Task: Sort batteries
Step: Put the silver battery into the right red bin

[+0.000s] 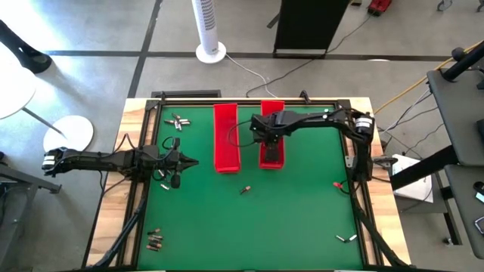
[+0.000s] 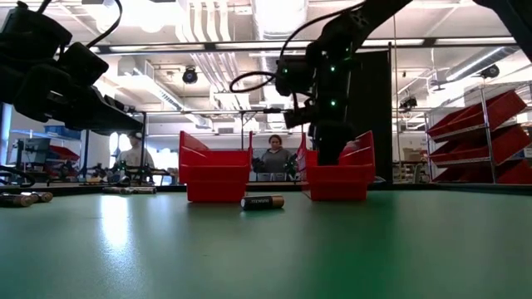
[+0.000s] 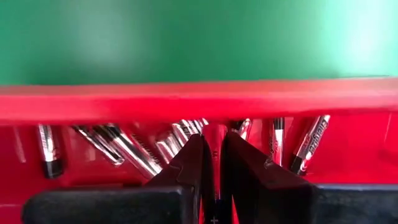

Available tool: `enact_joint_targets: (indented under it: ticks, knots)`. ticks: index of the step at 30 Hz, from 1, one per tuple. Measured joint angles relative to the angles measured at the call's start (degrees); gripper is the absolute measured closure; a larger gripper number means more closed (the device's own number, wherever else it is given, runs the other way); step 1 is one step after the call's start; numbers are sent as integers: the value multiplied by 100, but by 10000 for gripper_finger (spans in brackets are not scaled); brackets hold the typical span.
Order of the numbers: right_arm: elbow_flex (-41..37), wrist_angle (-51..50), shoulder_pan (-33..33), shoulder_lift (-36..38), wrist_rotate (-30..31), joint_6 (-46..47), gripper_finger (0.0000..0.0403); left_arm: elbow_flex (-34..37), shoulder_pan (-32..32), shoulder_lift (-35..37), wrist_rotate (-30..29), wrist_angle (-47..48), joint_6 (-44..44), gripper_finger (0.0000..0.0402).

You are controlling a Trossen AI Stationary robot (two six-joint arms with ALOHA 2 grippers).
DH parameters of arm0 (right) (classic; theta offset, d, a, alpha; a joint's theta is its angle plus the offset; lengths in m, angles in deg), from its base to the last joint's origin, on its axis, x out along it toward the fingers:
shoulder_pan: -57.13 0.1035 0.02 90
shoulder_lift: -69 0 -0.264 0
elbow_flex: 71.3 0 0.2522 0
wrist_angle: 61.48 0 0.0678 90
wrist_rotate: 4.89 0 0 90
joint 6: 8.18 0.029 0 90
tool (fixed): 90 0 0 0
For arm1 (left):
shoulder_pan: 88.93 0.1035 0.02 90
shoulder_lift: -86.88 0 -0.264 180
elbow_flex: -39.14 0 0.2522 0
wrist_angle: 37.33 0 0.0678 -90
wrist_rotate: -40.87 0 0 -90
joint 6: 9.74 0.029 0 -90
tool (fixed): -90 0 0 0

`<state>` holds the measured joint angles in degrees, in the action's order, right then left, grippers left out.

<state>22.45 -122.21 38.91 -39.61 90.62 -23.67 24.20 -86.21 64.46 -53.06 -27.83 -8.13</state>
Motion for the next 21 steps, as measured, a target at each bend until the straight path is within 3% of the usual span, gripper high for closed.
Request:
enact_joint_targets:
  ticks: [11,21]
  knots:
    - [11,95,-107,-375,-145,-184,355,0,0,0,-1,-1,0,402]
    - [15,185,-122,-379,-96,-77,317,2,0,0,0,-1,0,402]
